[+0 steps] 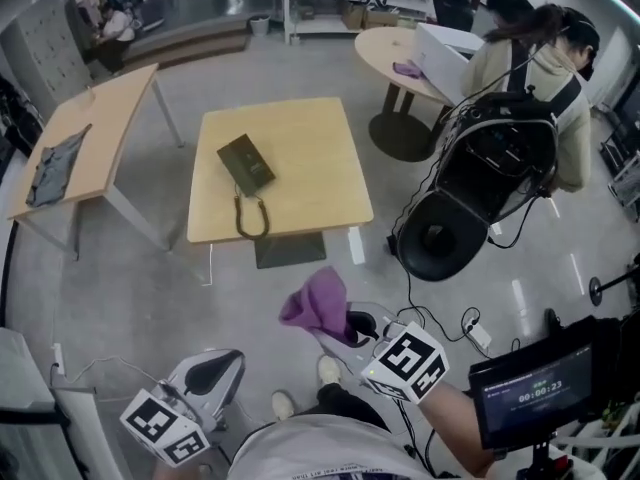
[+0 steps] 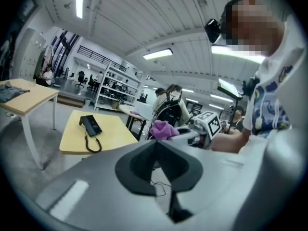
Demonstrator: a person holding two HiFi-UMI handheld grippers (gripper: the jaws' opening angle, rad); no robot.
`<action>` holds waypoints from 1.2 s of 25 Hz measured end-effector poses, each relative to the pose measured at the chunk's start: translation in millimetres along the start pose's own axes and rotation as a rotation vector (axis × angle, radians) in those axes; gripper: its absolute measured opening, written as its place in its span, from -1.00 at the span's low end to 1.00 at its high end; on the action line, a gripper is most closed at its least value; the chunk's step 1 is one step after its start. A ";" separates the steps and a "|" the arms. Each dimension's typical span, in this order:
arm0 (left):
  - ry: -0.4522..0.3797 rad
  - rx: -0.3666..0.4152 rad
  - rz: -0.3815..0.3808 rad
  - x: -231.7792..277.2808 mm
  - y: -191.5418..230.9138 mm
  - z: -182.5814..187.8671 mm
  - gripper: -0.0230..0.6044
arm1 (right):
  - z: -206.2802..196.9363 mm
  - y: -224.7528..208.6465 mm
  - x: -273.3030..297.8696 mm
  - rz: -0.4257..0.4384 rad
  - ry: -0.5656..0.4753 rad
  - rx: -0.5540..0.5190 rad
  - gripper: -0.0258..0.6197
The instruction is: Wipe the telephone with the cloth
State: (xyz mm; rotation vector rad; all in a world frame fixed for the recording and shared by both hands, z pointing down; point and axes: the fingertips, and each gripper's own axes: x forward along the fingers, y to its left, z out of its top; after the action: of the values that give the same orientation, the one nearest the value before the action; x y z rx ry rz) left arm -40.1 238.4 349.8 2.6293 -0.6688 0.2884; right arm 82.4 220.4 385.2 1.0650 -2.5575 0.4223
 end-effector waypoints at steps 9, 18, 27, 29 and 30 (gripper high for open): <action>0.004 -0.005 -0.067 -59.2 -5.0 -41.4 -0.91 | -4.4 82.0 -5.3 -0.064 -0.038 0.002 -0.56; -0.002 -0.022 -0.046 -67.5 -13.7 -56.9 -0.91 | -2.2 112.8 -12.7 -0.030 -0.056 -0.085 -0.56; -0.006 -0.037 -0.096 -9.7 -75.5 -55.8 -0.91 | -21.4 92.0 -61.3 -0.020 -0.066 -0.111 -0.56; -0.003 -0.032 -0.104 1.4 -86.6 -57.4 -0.91 | -27.5 85.0 -72.3 -0.028 -0.069 -0.109 -0.56; 0.000 -0.028 -0.105 6.0 -92.3 -58.4 -0.91 | -30.2 82.2 -77.9 -0.029 -0.070 -0.109 -0.56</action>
State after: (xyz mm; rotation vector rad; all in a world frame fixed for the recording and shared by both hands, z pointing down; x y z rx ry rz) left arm 5.1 335.4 372.7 2.6263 -0.5288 0.2467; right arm 80.3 336.4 368.5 1.0941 -2.5897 0.2393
